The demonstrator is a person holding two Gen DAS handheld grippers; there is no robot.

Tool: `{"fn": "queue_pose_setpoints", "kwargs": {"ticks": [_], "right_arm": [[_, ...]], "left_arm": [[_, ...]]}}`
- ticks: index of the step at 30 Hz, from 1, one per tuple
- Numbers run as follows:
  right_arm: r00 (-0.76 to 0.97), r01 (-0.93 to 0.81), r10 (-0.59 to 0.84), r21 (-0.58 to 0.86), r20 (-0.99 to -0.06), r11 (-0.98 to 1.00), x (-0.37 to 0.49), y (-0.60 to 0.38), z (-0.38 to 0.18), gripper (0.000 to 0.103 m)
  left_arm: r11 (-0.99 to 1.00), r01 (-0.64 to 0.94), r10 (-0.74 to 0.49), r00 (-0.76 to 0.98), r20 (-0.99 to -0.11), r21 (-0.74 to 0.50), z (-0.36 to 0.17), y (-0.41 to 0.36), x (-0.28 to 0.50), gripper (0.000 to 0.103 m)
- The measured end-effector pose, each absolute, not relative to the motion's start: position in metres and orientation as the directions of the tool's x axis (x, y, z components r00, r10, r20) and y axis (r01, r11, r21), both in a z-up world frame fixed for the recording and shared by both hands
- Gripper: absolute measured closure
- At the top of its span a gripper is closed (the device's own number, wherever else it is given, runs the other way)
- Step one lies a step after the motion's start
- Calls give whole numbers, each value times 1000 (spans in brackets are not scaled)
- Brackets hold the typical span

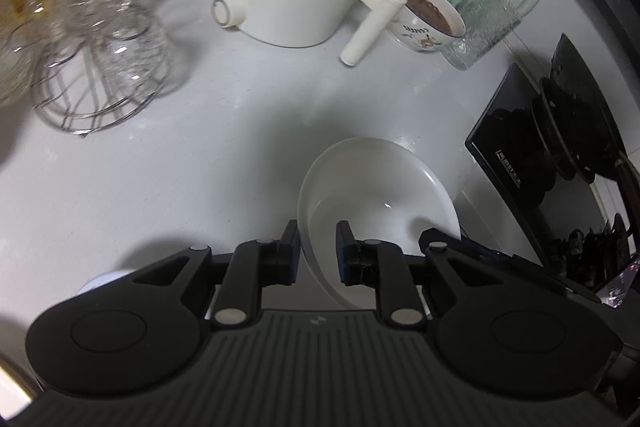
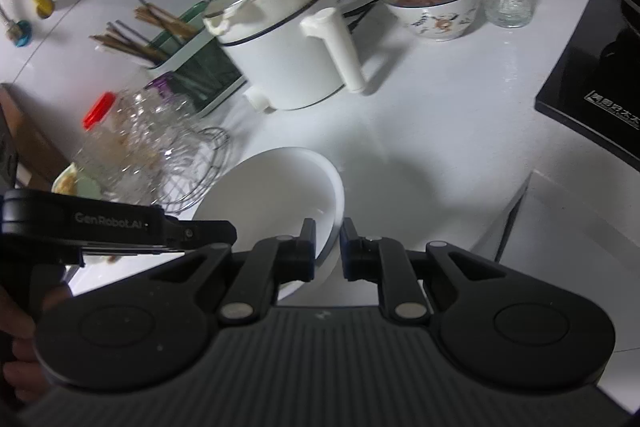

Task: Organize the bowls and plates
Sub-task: 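Carry the white bowl with both grippers over the nested blue bowls, then lower the white bowl into the blue bowls and open both grippers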

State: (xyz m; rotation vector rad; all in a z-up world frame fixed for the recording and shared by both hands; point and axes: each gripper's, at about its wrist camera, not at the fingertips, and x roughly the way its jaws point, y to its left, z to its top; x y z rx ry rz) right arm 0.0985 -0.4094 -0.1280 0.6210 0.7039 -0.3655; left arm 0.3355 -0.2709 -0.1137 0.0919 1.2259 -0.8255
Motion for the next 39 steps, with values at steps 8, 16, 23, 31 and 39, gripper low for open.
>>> {"fn": "queue_pose_setpoints", "kwargs": {"ticks": [8,16,23,31,39], "right_arm": [[727,446,-48,419,-685,791,108,-394,-113,88],[739,357,26,424,-673,833,125,-381,-99,88],[716,273,111,424,-689,864,143,-360,-98,88],[675,152,196,394,-712,907,166,-331,-99,88],[607,64,223,326,-763,943,177,-303,-117,86]], "left_arm": [[752,545,-516,137,-845,-371,-94,-233,329,82],[796,479,-512,207,-834,-369,-83,-196,322,82],[842,380,-494,259,-830,-383,-82,-156,321,82],[886,295,-445,323,-835,-358,-84,-119,316,82],[919,229,-385,350,-854,-321,-104,-98,302,82]]}}
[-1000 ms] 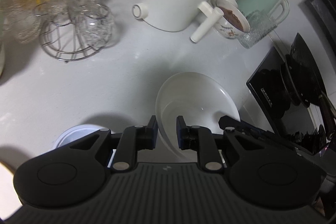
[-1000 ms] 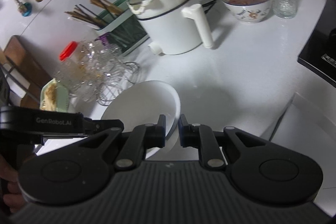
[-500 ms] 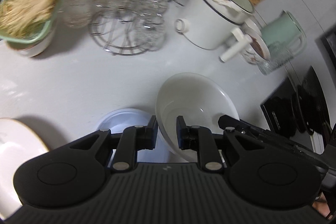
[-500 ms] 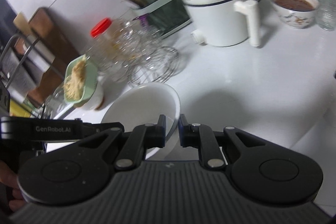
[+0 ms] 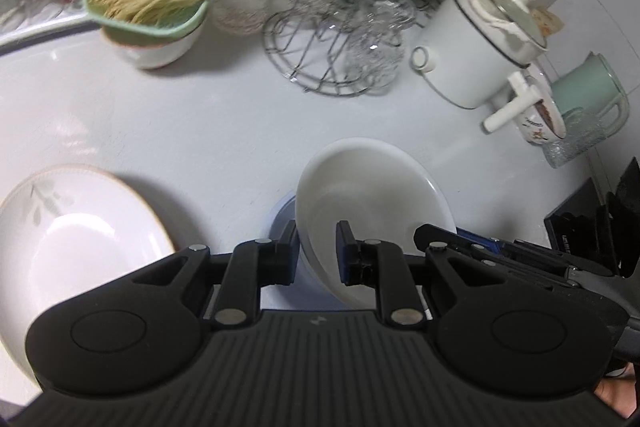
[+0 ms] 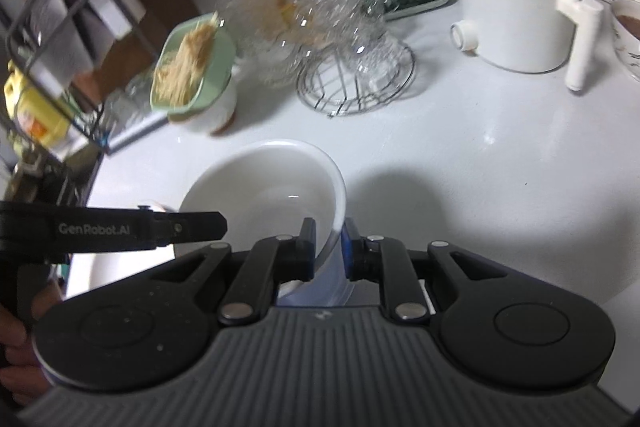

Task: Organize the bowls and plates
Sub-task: 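Lower the white bowl into the blue bowls and open both grippers, then close both grippers on the rim of the nested bowl stack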

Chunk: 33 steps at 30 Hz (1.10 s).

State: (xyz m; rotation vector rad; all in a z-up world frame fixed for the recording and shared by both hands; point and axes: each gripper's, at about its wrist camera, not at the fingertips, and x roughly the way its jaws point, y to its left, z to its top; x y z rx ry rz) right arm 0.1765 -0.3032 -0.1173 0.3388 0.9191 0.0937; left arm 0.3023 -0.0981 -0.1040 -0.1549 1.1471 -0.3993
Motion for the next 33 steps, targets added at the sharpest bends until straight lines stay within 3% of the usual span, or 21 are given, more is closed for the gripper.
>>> {"fn": "queue_pose_setpoints", "kwargs": {"ticks": [14,17,23,25,27,28,33], "right_arm": [[572,60,237,329,-785,943,172,-296,-139,86],[580,60,247,343,-776,937,172,-297,-139,85],[599,73,229,337,-768,939,171,-300,-133,84],[603,86,219,335,-768,938,171,-303,-133,76],[611,99,208,334,-764,937,172,-305,-133,50],[613,106,204,336,-763,936,172,-306,-134,46],[588,141,237,386,-773,911,183,-314,-151,47]], "left_arm": [[941,172,-332,319,-888,-290,-127,-92,298,80],[946,168,-318,330,-889,-276,-125,-90,296,63],[947,170,-315,333,-889,-272,-122,-86,297,61],[946,169,-318,337,-886,-275,-122,-84,296,60],[947,164,-317,340,-885,-276,-123,-83,297,58],[947,162,-317,340,-885,-276,-124,-83,297,57],[946,156,-323,334,-885,-286,-126,-81,298,55]]}}
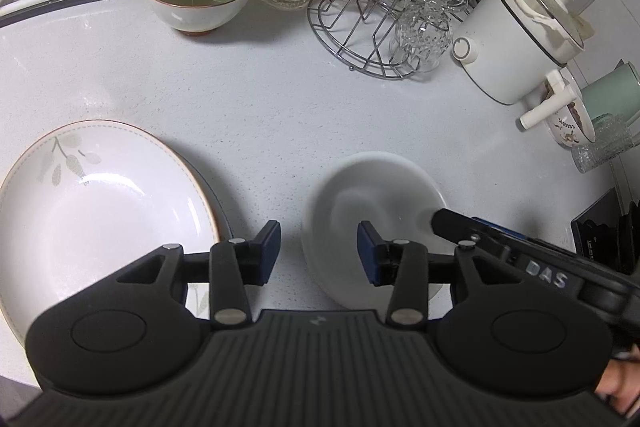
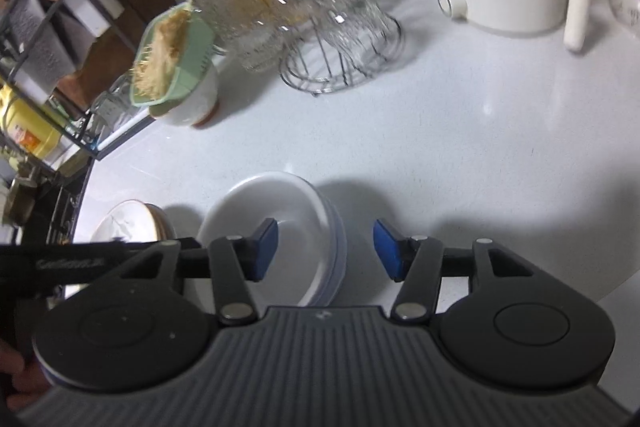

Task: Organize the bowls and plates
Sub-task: 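Close both grippers on the rim of the nested bowl stack, then carry the bowl stack with both grippers over the leaf plate stack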

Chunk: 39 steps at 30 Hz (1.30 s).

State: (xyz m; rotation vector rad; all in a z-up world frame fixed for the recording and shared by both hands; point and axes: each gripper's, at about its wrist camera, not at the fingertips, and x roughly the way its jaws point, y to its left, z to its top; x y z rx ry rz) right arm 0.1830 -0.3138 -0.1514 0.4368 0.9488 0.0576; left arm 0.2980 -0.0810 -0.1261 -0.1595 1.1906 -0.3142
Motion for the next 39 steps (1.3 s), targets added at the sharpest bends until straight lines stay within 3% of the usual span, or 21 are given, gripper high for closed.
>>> {"fn": "queue_pose_setpoints", "kwargs": {"ticks": [10,18,22,39], "right_arm": [[523,245,303,481,-797,842,200,-316,-190,54],[501,303,345,534,-794,789,199,-316,-201,75],[509,323,330,531,-795,783,195,-321,-200,77],[524,384,265,502,-810,775,167,-340,-197,80]], "left_arm": [[943,156,-330,311,-891,-295,-133,-85,303,55],[938,162,-341,281,-897,-306,-137,-89,309,53],[932,185,-353,257,-900,-313,-144,-95,309,48],[905,197,-406,133,-904,-377,-190,-116,311,49]]}}
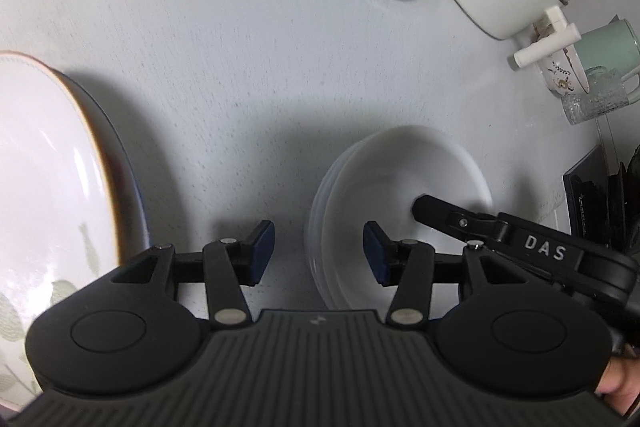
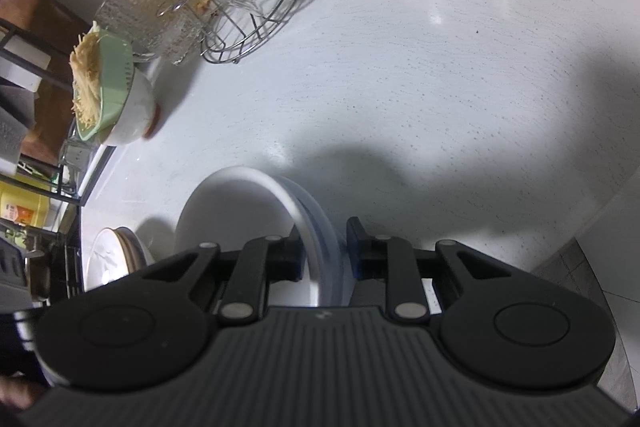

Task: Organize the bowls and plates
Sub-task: 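Carry the bowl stack with both grippers over the leaf plate stack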

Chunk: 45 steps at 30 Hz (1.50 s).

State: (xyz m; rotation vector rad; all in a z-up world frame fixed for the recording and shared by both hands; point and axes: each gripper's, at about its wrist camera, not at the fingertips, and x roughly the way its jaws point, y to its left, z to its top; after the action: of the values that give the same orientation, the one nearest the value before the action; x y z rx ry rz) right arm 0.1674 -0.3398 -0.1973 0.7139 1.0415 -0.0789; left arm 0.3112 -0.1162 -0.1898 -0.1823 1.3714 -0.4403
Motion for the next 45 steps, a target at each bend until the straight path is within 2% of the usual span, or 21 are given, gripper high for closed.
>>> {"fn": "queue_pose_setpoints", "kwargs": {"ticks": [4,5,7,9,15,30,38,45], "right_arm": [[535,384,256,501,-805,776,164,-336,-198,80],[537,382,257,503,-803,775,165,-335,-198,80],[539,377,261,506,-801,776,166,-335,-198,80],[538,374,263,507,-801,777,167,-334,-198,79],[539,381,265,512,-799,770,166,-335,-191,79],[568,347,266,519,-779,781,171,-310,-136,79],[571,276,320,544,-756,792,169,-277,-118,79],[554,144,388,544,-736,827,171,-239,-106,78]], "left_arm": [[905,212,-400,129,-907,-369,-192,-122,314,50],[905,216,-397,128,-909,-365,-193,-124,314,53],[907,224,-391,127,-912,-358,-196,-127,314,64],[911,235,-376,127,-918,-340,-196,-130,314,66],[896,233,-412,120,-903,-378,-188,-128,322,67],[906,237,-394,175,-902,-350,-126,-97,317,67],[927,151,-370,237,-898,-342,-100,-49,290,67],[932,39,-354,306,-884,-360,-87,0,263,66]]}}
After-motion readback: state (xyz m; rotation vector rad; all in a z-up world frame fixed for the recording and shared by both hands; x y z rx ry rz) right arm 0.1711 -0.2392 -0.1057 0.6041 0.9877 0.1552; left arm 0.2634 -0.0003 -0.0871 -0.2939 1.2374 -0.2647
